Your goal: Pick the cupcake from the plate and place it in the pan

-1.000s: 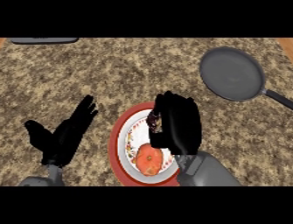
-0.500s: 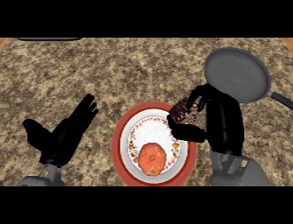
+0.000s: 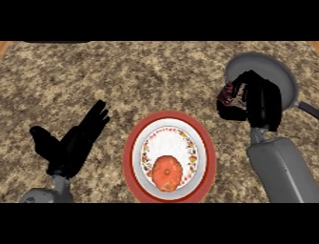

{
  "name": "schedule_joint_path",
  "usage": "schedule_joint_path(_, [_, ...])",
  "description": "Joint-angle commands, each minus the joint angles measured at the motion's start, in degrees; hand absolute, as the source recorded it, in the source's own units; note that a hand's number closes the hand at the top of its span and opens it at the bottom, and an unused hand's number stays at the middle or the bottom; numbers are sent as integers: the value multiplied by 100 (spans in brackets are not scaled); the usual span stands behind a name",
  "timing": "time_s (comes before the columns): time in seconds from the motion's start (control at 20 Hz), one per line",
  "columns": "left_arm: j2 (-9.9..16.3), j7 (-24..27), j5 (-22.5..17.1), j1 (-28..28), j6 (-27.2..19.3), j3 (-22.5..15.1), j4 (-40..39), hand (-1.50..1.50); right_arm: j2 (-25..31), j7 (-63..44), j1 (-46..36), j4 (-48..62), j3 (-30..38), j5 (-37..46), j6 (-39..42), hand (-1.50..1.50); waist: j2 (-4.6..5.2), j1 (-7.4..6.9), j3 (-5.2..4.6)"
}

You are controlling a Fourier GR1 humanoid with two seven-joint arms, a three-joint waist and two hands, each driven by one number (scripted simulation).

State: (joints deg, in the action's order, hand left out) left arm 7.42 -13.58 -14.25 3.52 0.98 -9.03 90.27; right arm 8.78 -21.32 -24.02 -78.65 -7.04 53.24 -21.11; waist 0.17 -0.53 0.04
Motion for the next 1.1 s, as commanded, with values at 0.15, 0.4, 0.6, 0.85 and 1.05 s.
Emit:
schedule_joint_path(0.15, [-178, 11, 124, -26, -63, -117, 35, 0, 212, 929, -860, 2102, 999, 21, -1547, 150, 30, -80, 3])
schedule_joint_path(0.4, [-347, 395, 314, 77, -37, -214, -380, 0, 848, 1909, -1743, 3312, 1882, -908, -1798, 150, 63, -115, 7])
schedule_joint_path(0.6, [-233, 68, 108, 314, 102, -81, -203, 0, 941, 2729, -2191, 4648, 2278, -1192, -2310, 150, 109, -240, 15])
schedule_joint_path(0.85, [-331, 225, 308, 300, 34, -185, -329, 0, 1051, 3716, -2233, 5477, 2658, -1514, -2700, 150, 134, -274, 20])
schedule_joint_path(1.05, [-345, 260, 280, 128, 123, -298, -144, 0, 1739, 2818, -2325, 6387, 2506, -1112, -1787, -150, 199, -439, 13])
